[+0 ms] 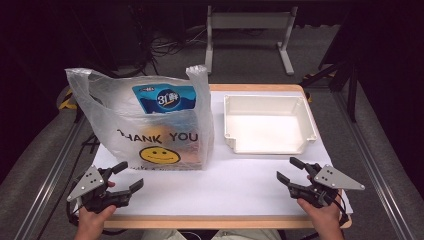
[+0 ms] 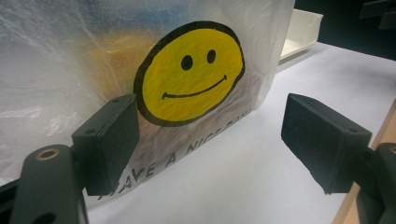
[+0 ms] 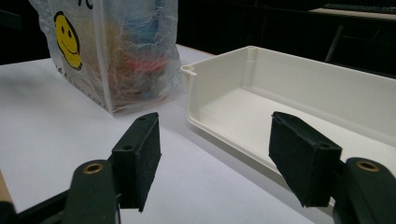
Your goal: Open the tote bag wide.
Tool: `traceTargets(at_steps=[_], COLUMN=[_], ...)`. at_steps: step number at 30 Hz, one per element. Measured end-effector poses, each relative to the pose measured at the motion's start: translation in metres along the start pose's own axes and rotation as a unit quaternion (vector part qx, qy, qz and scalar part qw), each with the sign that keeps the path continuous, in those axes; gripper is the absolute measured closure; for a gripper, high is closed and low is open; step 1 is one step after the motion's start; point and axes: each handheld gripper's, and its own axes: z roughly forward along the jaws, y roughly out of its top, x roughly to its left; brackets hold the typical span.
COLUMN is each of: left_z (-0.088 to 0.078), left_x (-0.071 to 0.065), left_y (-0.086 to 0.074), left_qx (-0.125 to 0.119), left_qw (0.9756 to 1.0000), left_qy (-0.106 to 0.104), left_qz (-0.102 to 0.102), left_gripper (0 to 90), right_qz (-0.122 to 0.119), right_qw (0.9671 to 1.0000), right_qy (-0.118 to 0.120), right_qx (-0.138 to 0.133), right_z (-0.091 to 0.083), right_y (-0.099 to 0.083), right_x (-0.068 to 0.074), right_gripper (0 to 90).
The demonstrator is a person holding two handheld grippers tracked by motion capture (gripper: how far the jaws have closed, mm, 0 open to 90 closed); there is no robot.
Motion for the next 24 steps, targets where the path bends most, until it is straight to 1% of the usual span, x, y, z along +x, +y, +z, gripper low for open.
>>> traceTargets(at_steps=[1,2,5,6,9,11,13,14,15,16,18,21,24], left_z=[-0.002,-0.004,-0.010,-0.012,-0.018,-0.020,-0.023,-0.025,-0.025,-0.026,-0.028,-0.035,-0.039], left_x=[0.000,0.000,0.000,0.000,0.002,0.003,0.005,0.005,0.005,0.006,0.009,0.015,0.020], left_y=[0.002,0.004,0.011,0.014,0.020,0.022,0.025,0.026,0.026,0.026,0.026,0.030,0.034], left_qx=[-0.003,-0.006,-0.011,-0.016,-0.024,-0.026,-0.020,-0.018,-0.018,-0.015,-0.021,-0.033,-0.035], left_qw=[1.0000,1.0000,0.9999,0.9999,0.9996,0.9995,0.9997,0.9998,0.9998,0.9998,0.9996,0.9990,0.9985], left_qy=[0.001,0.002,0.000,0.000,-0.011,-0.012,-0.012,-0.001,-0.001,0.003,0.013,0.029,0.041], left_qz=[-0.003,0.000,-0.003,-0.003,-0.012,-0.014,-0.011,0.003,0.003,0.009,0.012,0.007,0.007], left_gripper=[20.1,20.1,20.0,20.0,20.0,20.0,20.1,20.8,20.8,20.8,20.8,20.6,20.4], right_qz=[0.000,0.001,0.002,0.002,0.001,0.001,0.001,0.006,0.006,0.006,0.007,0.004,0.002], right_qw=[1.0000,1.0000,1.0000,1.0000,0.9999,0.9999,0.9999,0.9998,0.9998,0.9998,0.9997,0.9995,0.9995], right_qy=[0.001,0.002,0.003,0.004,0.004,0.003,0.003,0.001,0.001,0.000,-0.003,-0.007,-0.008], right_qx=[0.000,0.001,0.006,0.008,0.011,0.013,0.014,0.016,0.016,0.017,0.022,0.029,0.030], right_z=[0.001,0.001,0.004,0.005,0.006,0.007,0.008,0.009,0.009,0.009,0.011,0.012,0.012], right_y=[0.000,0.000,-0.001,-0.002,-0.002,-0.003,-0.003,-0.003,-0.003,-0.004,-0.005,-0.006,-0.006], right_x=[0.000,0.000,0.001,0.001,0.003,0.003,0.003,0.003,0.003,0.003,0.003,0.004,0.005], right_gripper=[34.8,34.8,34.7,34.7,34.5,34.5,34.4,34.4,34.4,34.4,34.4,34.3,34.1])
